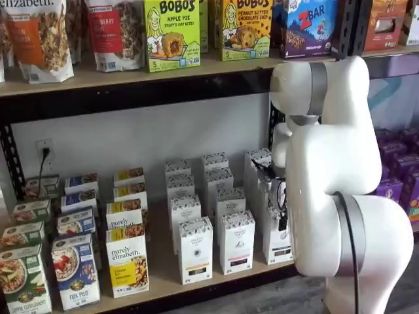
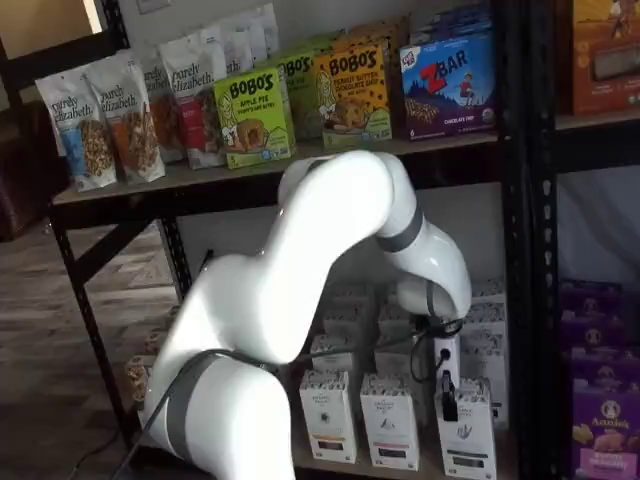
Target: Pick up the white box with a green strip in the middle, on the bottom shelf, the sixth box from the left
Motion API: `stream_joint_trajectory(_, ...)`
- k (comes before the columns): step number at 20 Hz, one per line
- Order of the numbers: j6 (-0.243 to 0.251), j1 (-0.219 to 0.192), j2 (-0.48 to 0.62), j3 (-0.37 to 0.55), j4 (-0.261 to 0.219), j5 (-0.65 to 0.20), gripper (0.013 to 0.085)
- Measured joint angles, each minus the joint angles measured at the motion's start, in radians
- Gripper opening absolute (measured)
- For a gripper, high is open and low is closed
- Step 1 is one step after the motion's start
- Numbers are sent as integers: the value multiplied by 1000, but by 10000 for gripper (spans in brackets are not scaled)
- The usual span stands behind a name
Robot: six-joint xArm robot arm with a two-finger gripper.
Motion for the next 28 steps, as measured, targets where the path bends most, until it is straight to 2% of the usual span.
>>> stream_joint_trajectory(4, 30, 1, 29, -21, -33, -24, 850)
stream_joint_trajectory(8, 28, 1, 46, -35, -32, -33, 850)
stream_joint_trajectory(10, 13, -1, 51, -41, -16, -32, 770)
stream_joint_trajectory(13, 5, -2, 51, -40, -9, -36, 730)
stream_joint_trajectory(15, 10, -3, 51, -43, -15, -29, 650)
stream_joint_trajectory(20, 21, -1, 53, -49, -26, -19, 650)
stream_joint_trajectory(21, 23, -1, 53, -50, -28, -17, 610)
stream_joint_trajectory(24, 20, -1, 52, -50, -24, -12, 570)
stream_joint_trajectory(26, 19, 0, 49, -48, -23, -10, 490)
stream_joint_trajectory(28, 19, -1, 43, -37, -23, -21, 490)
